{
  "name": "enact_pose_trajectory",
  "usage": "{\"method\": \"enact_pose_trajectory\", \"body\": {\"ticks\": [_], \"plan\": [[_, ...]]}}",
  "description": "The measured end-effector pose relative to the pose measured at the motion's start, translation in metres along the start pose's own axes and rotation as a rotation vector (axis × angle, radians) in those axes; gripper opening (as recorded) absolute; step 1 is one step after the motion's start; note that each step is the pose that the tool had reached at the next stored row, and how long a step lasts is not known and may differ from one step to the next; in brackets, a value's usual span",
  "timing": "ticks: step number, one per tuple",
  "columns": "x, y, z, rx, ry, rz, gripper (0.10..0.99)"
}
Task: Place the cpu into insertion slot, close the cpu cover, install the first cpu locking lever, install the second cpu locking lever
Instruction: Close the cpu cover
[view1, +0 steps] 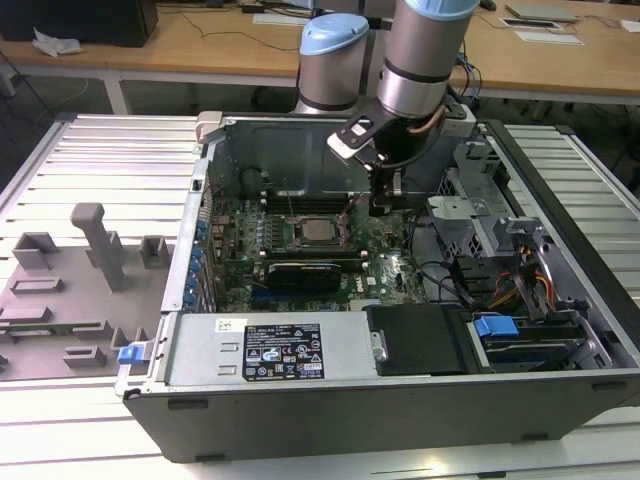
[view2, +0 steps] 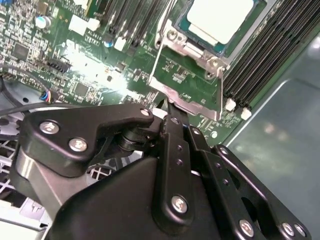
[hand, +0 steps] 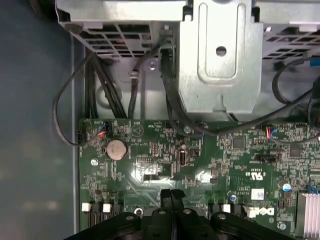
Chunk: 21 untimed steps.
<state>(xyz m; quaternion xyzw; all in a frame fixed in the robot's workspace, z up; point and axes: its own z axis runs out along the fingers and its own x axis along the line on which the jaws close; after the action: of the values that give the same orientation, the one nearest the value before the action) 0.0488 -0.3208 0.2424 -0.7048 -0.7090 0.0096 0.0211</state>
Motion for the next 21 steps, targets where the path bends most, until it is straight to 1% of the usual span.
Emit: {"method": "enact_pose_trajectory", "body": {"ticks": [2, 4, 7, 11, 13, 15, 19, 21], "plan": [[0.0, -0.0035, 0.0001, 0.0, 0.0, 0.0, 0.106], [0.0, -0.0087, 0.0003, 0.0, 0.0, 0.0, 0.106], [0.0001, -0.0132, 0.0006, -0.001, 0.0001, 0.0, 0.106], [0.0001, -0.0219, 0.0009, -0.001, 0.0002, 0.0, 0.106], [0.0001, -0.03, 0.0013, -0.002, 0.0002, 0.0, 0.106], [0.0002, -0.0359, 0.0015, -0.003, 0.0005, 0.0, 0.106], [0.0002, -0.0432, 0.0018, -0.005, 0.001, 0.0, 0.106], [0.0002, -0.0451, 0.002, -0.006, 0.0013, -0.002, 0.106]]}}
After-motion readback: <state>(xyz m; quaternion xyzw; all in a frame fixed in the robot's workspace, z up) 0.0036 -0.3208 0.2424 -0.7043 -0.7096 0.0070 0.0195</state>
